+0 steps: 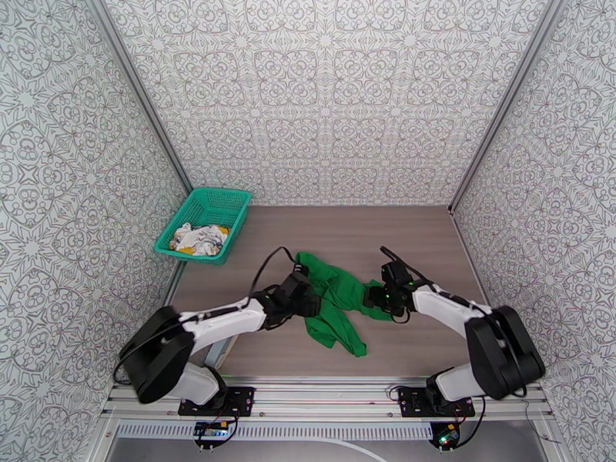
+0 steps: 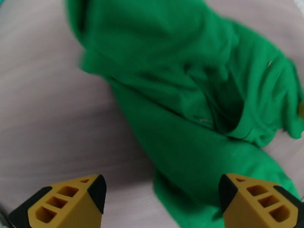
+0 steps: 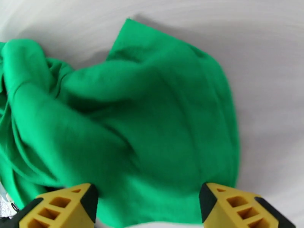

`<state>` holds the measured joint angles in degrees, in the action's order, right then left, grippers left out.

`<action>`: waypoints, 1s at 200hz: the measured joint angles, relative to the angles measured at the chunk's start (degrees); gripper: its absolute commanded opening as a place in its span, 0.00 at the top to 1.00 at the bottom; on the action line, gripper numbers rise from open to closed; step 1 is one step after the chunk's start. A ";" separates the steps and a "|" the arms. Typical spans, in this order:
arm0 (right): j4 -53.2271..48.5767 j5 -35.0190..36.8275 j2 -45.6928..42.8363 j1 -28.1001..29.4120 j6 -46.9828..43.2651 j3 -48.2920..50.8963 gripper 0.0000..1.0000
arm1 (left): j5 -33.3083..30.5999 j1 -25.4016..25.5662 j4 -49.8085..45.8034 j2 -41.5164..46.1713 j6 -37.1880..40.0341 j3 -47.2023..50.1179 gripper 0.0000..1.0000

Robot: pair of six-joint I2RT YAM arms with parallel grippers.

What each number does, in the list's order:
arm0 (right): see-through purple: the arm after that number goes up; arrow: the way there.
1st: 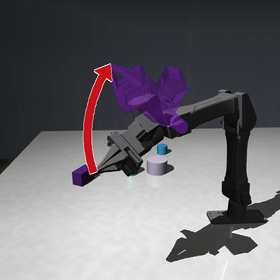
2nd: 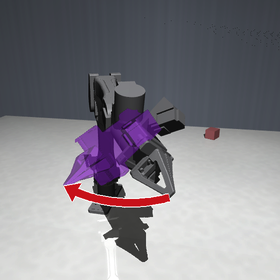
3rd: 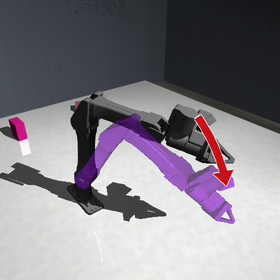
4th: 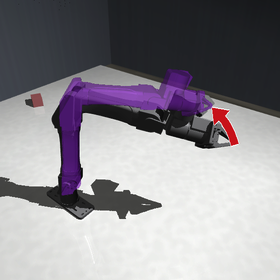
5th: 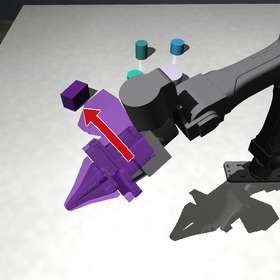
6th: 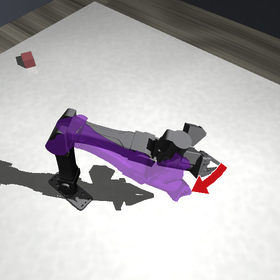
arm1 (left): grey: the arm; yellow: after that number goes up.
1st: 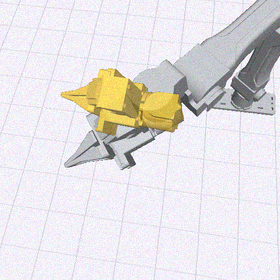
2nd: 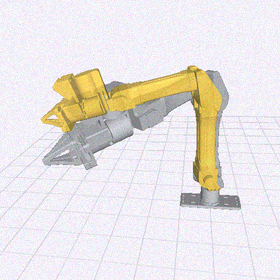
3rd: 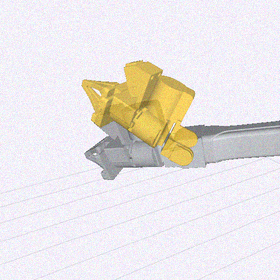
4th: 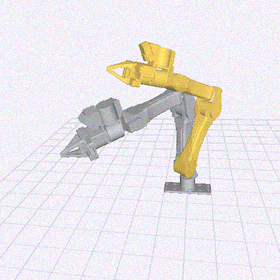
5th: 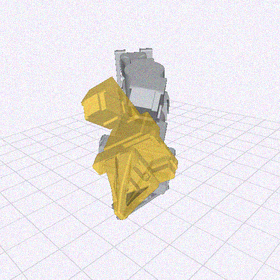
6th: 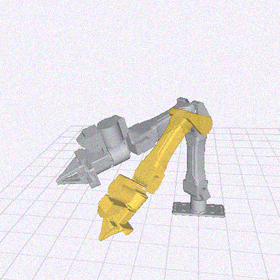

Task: Fold and stack the mixed laundry pile

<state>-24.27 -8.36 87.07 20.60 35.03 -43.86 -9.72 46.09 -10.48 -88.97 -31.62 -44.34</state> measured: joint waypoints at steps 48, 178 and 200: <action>6.38 -0.02 6.43 0.04 1.40 -3.89 0.59 | -1.03 0.85 5.53 -8.11 -2.34 -2.45 0.72; 1.99 2.93 -4.22 -0.96 -3.08 -9.51 1.00 | -5.20 0.85 8.04 8.96 2.43 -3.23 1.00; -1.31 4.35 -8.00 -1.73 -4.70 -12.26 1.00 | -5.25 0.85 5.57 12.66 4.39 -3.72 1.00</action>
<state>-25.58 -4.01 79.07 18.87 30.33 -56.12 -14.96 46.94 -4.91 -76.31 -27.22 -48.05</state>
